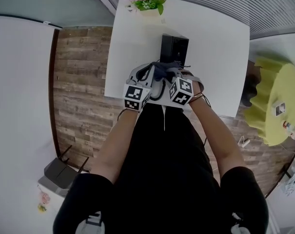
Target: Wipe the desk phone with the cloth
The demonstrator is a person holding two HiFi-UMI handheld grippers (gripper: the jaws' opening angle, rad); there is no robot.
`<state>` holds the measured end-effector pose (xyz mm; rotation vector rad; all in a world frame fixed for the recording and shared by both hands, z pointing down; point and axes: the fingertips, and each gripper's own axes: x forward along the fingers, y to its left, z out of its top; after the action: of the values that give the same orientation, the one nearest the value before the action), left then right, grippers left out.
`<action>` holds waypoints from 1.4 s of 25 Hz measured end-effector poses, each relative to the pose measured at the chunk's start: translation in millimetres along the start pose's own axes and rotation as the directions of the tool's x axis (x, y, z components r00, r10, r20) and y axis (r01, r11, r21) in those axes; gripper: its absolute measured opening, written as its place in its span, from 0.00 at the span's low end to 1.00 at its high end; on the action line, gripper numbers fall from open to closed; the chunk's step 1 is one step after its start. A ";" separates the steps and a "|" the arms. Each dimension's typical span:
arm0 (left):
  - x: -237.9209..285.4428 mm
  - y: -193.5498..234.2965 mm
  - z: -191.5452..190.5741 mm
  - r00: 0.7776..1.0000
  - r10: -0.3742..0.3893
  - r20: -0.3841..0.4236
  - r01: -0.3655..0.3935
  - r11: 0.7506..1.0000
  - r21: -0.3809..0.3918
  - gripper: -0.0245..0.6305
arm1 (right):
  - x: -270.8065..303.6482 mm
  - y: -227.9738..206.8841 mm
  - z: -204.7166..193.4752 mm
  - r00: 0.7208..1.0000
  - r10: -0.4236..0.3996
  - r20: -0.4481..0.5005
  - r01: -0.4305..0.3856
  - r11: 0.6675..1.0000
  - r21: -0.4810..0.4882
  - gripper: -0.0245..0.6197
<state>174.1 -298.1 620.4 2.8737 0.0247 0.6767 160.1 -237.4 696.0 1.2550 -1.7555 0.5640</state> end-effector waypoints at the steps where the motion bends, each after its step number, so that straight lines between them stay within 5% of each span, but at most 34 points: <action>1: -2.8 -1.0 5.2 1.000 0.000 0.009 -0.001 1.000 0.005 0.05 | -7.5 -3.0 2.7 1.000 -0.007 0.029 0.006 1.000 0.031 0.13; 5: -12.3 -2.9 30.9 0.999 0.000 0.048 -0.002 1.000 0.025 0.05 | -50.8 -29.4 18.7 0.982 -0.081 0.170 0.053 0.985 0.166 0.13; 8: -21.5 -13.3 55.2 0.996 -0.013 0.091 0.009 0.999 0.047 0.05 | -96.3 -50.7 32.0 0.944 -0.166 0.285 0.086 0.959 0.271 0.14; 16: -46.8 -62.7 145.3 0.966 -0.129 0.226 0.097 0.984 0.150 0.05 | -225.2 -85.6 67.5 0.761 -0.373 0.530 0.153 0.898 0.413 0.13; 26: -74.9 -117.5 236.0 0.908 -0.257 0.330 0.181 0.953 0.245 0.05 | -338.2 -104.5 93.2 0.589 -0.499 0.636 0.206 0.853 0.479 0.14; 35: -70.8 -131.4 257.7 0.890 -0.290 0.353 0.202 0.943 0.265 0.05 | -368.4 -115.6 93.0 0.520 -0.556 0.649 0.226 0.822 0.523 0.13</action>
<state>228.5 -219.4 338.4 3.0830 0.4303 0.0501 266.9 -163.7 320.6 2.3961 -1.9568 0.0248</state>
